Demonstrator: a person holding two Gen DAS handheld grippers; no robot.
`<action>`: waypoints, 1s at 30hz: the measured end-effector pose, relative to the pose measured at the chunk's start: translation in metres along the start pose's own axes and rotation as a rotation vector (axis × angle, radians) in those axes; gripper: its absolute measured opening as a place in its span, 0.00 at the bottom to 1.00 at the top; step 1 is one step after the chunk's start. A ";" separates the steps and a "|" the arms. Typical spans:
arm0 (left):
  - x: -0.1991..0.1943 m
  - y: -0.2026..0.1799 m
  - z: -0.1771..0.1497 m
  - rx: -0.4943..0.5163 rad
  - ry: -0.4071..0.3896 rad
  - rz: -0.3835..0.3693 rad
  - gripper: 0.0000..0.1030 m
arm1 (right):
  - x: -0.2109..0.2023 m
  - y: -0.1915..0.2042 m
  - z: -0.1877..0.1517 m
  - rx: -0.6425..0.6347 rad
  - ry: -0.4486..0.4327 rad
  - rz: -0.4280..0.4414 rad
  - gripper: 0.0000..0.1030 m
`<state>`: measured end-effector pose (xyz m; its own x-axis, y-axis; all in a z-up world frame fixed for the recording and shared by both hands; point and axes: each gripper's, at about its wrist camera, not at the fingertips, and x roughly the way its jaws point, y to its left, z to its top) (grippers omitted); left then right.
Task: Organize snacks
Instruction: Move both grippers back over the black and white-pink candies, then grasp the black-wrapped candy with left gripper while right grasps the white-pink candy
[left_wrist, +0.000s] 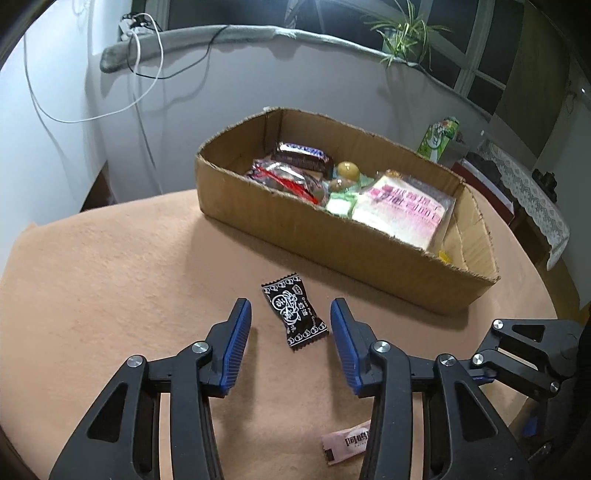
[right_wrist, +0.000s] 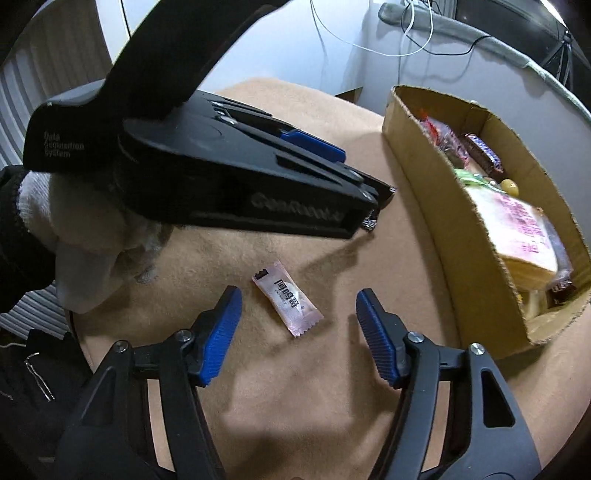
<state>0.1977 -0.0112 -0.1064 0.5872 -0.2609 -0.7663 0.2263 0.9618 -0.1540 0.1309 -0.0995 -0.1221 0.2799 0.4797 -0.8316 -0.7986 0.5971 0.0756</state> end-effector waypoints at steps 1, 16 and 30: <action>0.002 -0.001 0.000 0.003 0.005 0.002 0.42 | 0.001 0.001 -0.001 -0.002 0.001 -0.001 0.66; 0.028 -0.003 0.002 0.019 0.042 0.010 0.28 | 0.019 0.006 0.003 -0.054 0.031 0.011 0.49; 0.026 -0.001 -0.002 0.036 0.025 0.027 0.21 | 0.016 0.014 0.002 -0.050 0.043 0.025 0.21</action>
<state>0.2115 -0.0187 -0.1278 0.5738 -0.2319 -0.7855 0.2384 0.9648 -0.1107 0.1254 -0.0822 -0.1330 0.2374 0.4652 -0.8528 -0.8310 0.5519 0.0697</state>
